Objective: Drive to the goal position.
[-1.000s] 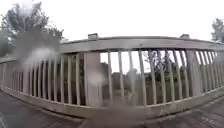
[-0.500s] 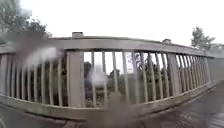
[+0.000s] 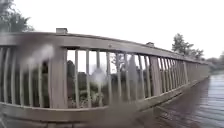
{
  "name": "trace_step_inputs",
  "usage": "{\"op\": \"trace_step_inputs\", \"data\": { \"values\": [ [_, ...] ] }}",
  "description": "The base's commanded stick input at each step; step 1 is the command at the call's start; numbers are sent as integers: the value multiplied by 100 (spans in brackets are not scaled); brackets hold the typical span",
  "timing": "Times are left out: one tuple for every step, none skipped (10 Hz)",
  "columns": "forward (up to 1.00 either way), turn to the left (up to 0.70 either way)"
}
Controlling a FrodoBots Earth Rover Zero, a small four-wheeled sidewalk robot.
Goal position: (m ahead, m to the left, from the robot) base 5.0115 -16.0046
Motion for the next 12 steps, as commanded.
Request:
{"op": "trace_step_inputs", "data": {
  "values": [
    [0, -45],
    [0, -45],
    [0, -45],
    [0, -45],
    [0, -45],
    [0, -45],
    [0, -45],
    [0, -45],
    [0, -45],
    [0, -45],
    [0, -45],
    [0, -45]
  ]
}}
